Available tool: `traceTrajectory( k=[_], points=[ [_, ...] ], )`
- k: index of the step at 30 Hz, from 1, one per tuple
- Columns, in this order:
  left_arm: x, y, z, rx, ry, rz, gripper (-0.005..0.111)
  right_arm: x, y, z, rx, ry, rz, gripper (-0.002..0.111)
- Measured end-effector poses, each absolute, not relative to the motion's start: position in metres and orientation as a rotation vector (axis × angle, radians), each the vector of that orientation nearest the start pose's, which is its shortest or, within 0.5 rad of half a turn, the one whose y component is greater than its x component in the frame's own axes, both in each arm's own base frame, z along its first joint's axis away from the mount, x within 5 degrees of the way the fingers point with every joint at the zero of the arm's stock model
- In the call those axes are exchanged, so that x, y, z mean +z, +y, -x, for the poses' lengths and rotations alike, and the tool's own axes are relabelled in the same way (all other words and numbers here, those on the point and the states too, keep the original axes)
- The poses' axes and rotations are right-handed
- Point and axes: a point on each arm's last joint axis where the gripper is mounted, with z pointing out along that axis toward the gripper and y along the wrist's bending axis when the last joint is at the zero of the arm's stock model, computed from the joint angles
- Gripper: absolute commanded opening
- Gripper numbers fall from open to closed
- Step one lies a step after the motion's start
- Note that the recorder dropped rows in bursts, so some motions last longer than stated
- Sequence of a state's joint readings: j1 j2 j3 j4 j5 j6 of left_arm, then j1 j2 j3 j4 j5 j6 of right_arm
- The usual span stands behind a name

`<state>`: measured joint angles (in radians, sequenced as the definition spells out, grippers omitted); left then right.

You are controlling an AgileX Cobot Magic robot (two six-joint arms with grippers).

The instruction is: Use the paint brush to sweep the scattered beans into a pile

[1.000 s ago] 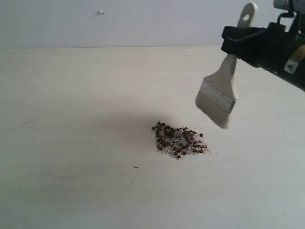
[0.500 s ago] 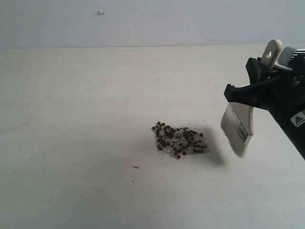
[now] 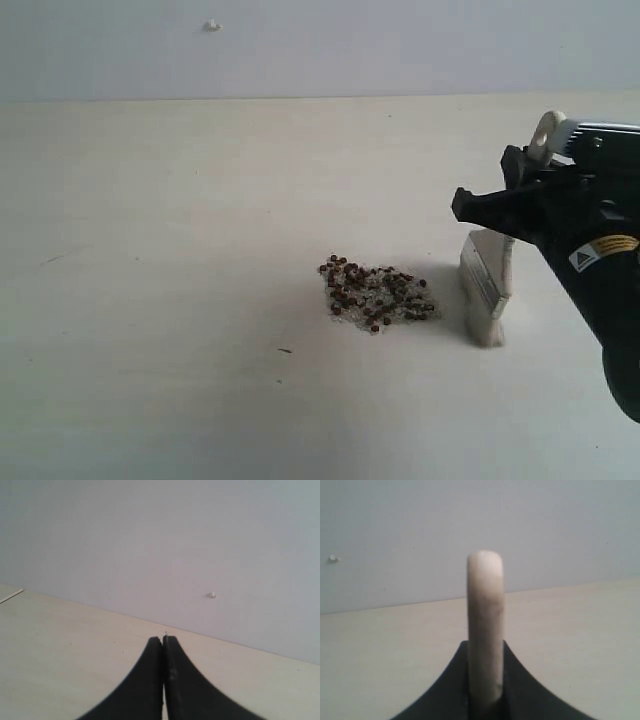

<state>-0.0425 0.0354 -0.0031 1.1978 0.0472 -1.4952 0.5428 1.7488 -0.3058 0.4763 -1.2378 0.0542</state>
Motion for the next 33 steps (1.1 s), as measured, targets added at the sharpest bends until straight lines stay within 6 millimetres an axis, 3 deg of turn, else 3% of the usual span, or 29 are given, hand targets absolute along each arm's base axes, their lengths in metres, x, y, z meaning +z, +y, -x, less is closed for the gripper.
traceTrajectory(
  k=[16,33],
  points=[
    [0.211,0.002,-0.059,-0.237,1.521,0.231,0.0,0.129,0.11,-0.244,0.39,1.727,-0.147,0.0],
    [0.211,0.002,-0.059,-0.237,1.521,0.231,0.0,0.129,0.11,-0.244,0.408,1.731,-0.166,0.0]
  ],
)
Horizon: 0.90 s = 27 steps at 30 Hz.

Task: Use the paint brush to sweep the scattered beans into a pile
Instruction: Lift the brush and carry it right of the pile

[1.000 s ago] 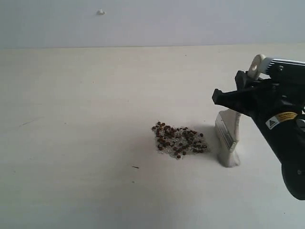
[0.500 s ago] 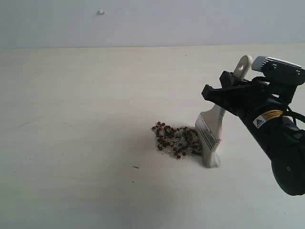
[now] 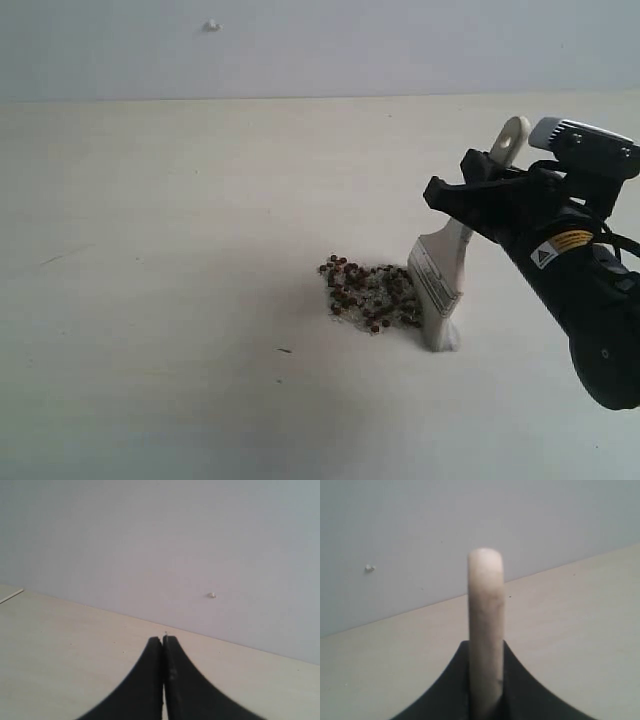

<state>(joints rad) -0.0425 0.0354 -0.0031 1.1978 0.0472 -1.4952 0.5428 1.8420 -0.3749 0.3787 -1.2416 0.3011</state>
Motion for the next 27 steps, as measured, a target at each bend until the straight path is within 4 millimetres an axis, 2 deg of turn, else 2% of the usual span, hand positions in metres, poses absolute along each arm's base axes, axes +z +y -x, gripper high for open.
traceTrajectory(
  k=[6,10,14,18,24,27],
  points=[
    [0.211,0.002,-0.059,-0.237,1.521,0.231,0.0,0.131,0.108,-0.245,0.35,1.723,-0.155,0.0],
    [0.211,0.002,-0.059,-0.237,1.521,0.231,0.0,0.147,0.107,-0.244,0.34,1.684,-0.135,0.0],
    [0.211,0.002,-0.059,-0.237,1.521,0.231,0.0,0.173,0.104,-0.24,0.314,1.594,-0.083,0.0],
    [0.211,0.002,-0.059,-0.237,1.521,0.231,0.0,0.181,0.103,-0.239,0.286,1.568,-0.061,0.0],
    [0.211,0.002,-0.059,-0.237,1.521,0.231,0.0,0.177,0.108,-0.245,0.247,1.668,-0.014,0.0],
    [0.211,0.002,-0.059,-0.237,1.521,0.231,0.0,0.187,0.116,-0.255,0.204,1.699,0.054,0.0]
  ],
)
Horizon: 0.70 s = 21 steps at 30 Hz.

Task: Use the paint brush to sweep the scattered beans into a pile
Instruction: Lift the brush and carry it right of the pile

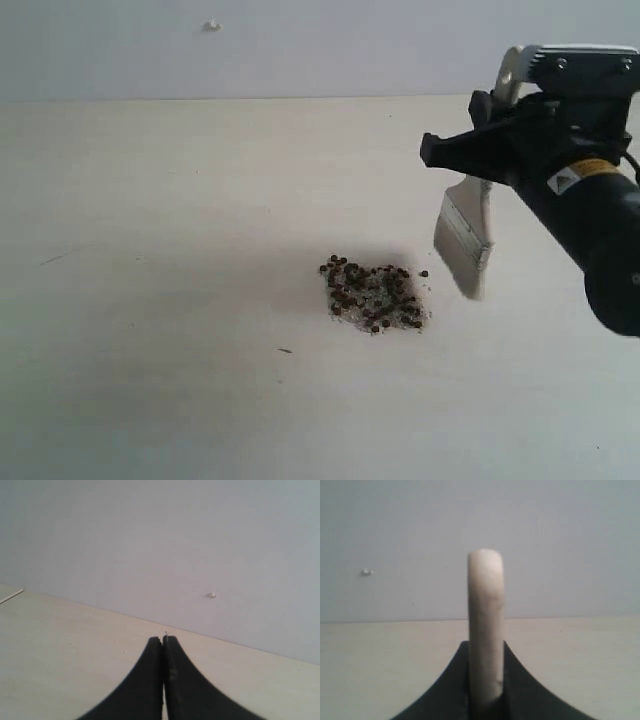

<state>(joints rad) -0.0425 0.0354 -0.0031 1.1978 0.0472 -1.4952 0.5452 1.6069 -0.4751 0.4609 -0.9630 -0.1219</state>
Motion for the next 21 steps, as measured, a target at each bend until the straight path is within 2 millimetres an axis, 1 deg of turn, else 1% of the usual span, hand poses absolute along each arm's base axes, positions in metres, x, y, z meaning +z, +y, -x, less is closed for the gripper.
traceTrajectory(
  k=[1,2,4,7,8,9,10,11,12,13,14,15,16,17,18,19,20,21],
  points=[
    [0.211,0.002,-0.059,-0.237,1.521,0.231,0.0,0.19,0.116,-0.257,0.187,1.711,0.071,0.0],
    [0.211,0.002,-0.059,-0.237,1.521,0.231,0.0,0.198,0.118,-0.261,0.173,1.722,0.093,0.0],
    [0.211,0.002,-0.059,-0.237,1.521,0.231,0.0,0.217,0.118,-0.271,0.153,1.748,0.125,0.0],
    [0.211,0.002,-0.059,-0.237,1.521,0.231,0.0,0.25,0.112,-0.292,0.154,1.834,0.192,0.0],
    [0.211,0.002,-0.059,-0.237,1.521,0.231,0.0,0.262,0.109,-0.299,0.166,1.872,0.216,0.0],
    [0.211,0.002,-0.059,-0.237,1.521,0.231,0.0,0.286,0.102,-0.313,0.202,1.94,0.253,0.0],
    [0.211,0.002,-0.059,-0.237,1.521,0.231,0.0,0.293,0.095,-0.318,0.225,2.004,0.281,0.0],
    [0.211,0.002,-0.059,-0.237,1.521,0.231,0.0,0.307,0.086,-0.327,0.251,2.067,0.315,0.0],
    [0.211,0.002,-0.059,-0.237,1.521,0.231,0.0,0.312,0.079,-0.332,0.269,2.12,0.338,0.0],
    [0.211,0.002,-0.059,-0.237,1.521,0.231,0.0,0.313,0.07,-0.338,0.295,2.195,0.355,0.0],
    [0.211,0.002,-0.059,-0.237,1.521,0.231,0.0,0.307,0.058,-0.345,0.33,2.3,0.372,0.0],
    [0.211,0.002,-0.059,-0.237,1.521,0.231,0.0,0.304,0.054,-0.349,0.341,2.327,0.37,0.0],
    [0.211,0.002,-0.059,-0.237,1.521,0.231,0.0,0.293,0.046,-0.354,0.41,2.418,0.376,0.0],
    [0.211,0.002,-0.059,-0.237,1.521,0.231,0.0,0.286,0.043,-0.357,0.459,2.456,0.371,0.0],
    [0.211,0.002,-0.059,-0.237,1.521,0.231,0.0,0.272,0.039,-0.361,0.595,2.504,0.358,0.0],
    [0.211,0.002,-0.059,-0.237,1.521,0.231,0.0,0.264,0.037,-0.363,0.686,2.52,0.352,0.0],
    [0.211,0.002,-0.059,-0.237,1.521,0.231,0.0,0.249,0.035,-0.366,0.872,2.537,0.342,0.0],
    [0.211,0.002,-0.059,-0.237,1.521,0.231,0.0,0.242,0.035,-0.369,0.959,2.53,0.328,0.0]
  ],
)
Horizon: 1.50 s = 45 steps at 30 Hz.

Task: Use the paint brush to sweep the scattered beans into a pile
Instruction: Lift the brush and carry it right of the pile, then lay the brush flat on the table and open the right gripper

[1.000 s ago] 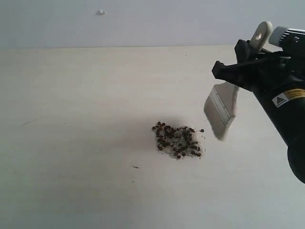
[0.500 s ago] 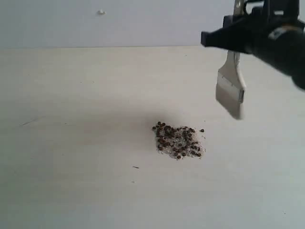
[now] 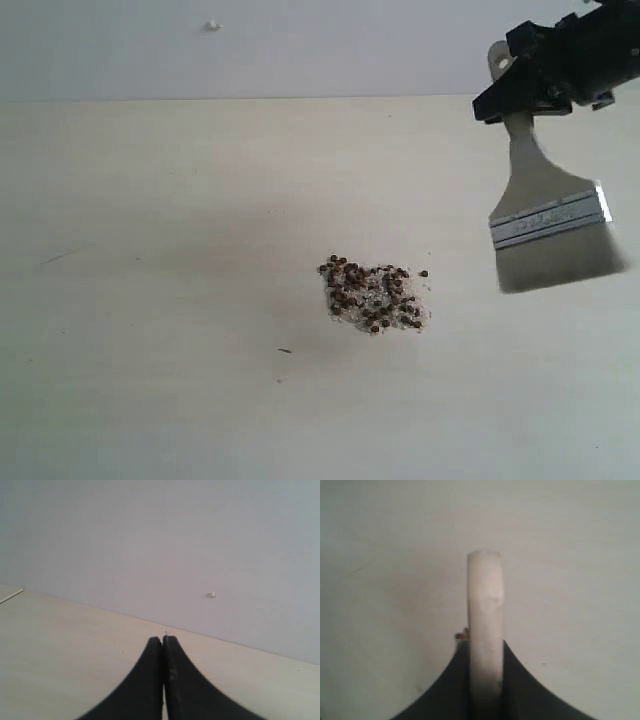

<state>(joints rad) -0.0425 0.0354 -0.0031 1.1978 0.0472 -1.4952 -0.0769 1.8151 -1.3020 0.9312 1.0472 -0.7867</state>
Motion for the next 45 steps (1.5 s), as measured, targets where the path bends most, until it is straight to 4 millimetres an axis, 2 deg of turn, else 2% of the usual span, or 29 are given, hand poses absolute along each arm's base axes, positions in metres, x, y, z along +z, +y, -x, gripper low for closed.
traceTrajectory(
  k=[2,5,8,14,18,22,31,35,40,43,44,45],
  points=[
    [0.211,0.002,-0.059,-0.237,1.521,0.231,0.0,0.22,0.039,-0.374,1.167,2.522,0.35,0.0],
    [0.211,0.002,-0.059,-0.237,1.521,0.231,0.0,0.197,0.039,-0.38,1.205,2.556,0.317,0.0],
    [0.211,0.002,-0.059,-0.237,1.521,0.231,0.0,0.167,0.036,-0.386,1.166,2.604,0.237,0.0],
    [0.211,0.002,-0.059,-0.237,1.521,0.231,0.0,0.14,0.033,-0.392,1.129,2.644,0.192,0.0],
    [0.211,0.002,-0.059,-0.237,1.521,0.231,0.0,0.129,0.031,-0.395,1.1,2.657,0.169,0.0],
    [0.211,0.002,-0.059,-0.237,1.521,0.231,0.0,0.126,0.029,-0.397,1.056,2.656,0.148,0.003],
    [0.211,0.002,-0.059,-0.237,1.521,0.231,0.0,0.123,0.023,-0.404,0.933,2.635,0.107,0.035],
    [0.211,0.002,-0.059,-0.237,1.521,0.231,0.0,0.121,0.017,-0.411,0.808,2.61,0.054,0.041],
    [0.211,0.002,-0.059,-0.237,1.521,0.231,0.0,0.12,0.01,-0.417,0.698,2.58,-0.015,0.035],
    [0.211,0.002,-0.059,-0.237,1.521,0.231,0.0,0.135,0.007,-0.418,0.676,2.551,-0.079,0.013],
    [0.211,0.002,-0.059,-0.237,1.521,0.231,0.0,0.143,0.007,-0.417,0.666,2.537,-0.084,0.001],
    [0.211,0.002,-0.059,-0.237,1.521,0.231,0.0,0.154,0.007,-0.416,0.652,2.52,-0.078,0.0]
  ],
)
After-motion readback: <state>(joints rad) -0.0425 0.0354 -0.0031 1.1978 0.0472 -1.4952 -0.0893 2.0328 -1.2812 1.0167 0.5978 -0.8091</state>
